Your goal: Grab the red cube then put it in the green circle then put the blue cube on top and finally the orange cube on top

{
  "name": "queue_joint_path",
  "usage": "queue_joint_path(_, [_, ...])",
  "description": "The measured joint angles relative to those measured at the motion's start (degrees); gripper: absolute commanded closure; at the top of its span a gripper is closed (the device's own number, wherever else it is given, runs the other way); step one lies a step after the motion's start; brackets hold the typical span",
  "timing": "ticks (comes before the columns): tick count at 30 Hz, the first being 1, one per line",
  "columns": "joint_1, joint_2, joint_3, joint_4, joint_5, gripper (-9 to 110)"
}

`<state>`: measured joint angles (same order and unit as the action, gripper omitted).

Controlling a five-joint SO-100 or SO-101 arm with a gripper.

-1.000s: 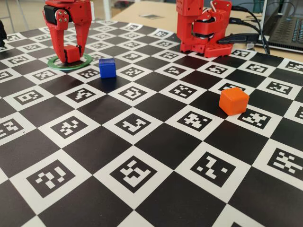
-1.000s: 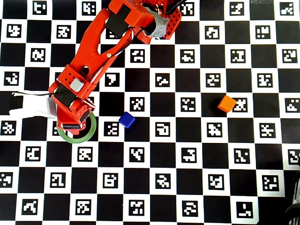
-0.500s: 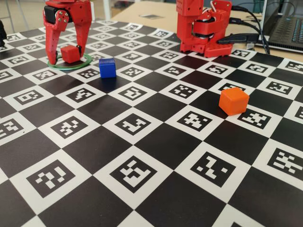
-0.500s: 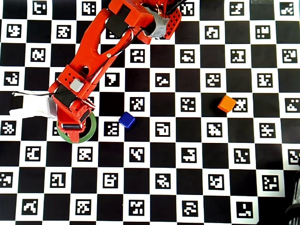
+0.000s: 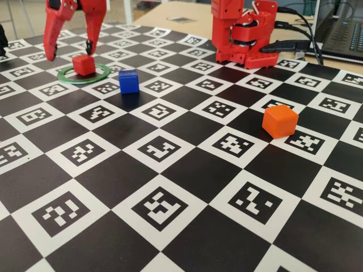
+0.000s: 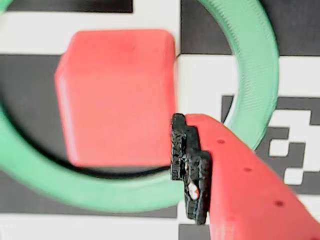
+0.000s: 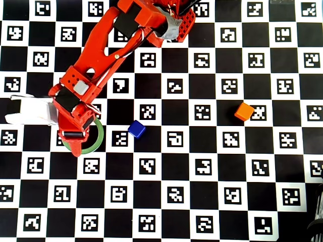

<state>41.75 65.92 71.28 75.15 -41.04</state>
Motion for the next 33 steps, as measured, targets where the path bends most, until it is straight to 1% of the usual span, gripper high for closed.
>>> queue_joint_path(9, [0.26,10.11,-1.14,9.32,0.62,60])
queue_joint_path(19, [0.09,22.06,-1.14,20.83,5.54,60])
queue_joint_path(24, [-3.34,26.98,-1.14,23.91,8.35,60])
queue_joint_path(33, [-12.74,30.67,-1.14,24.61,15.47,60])
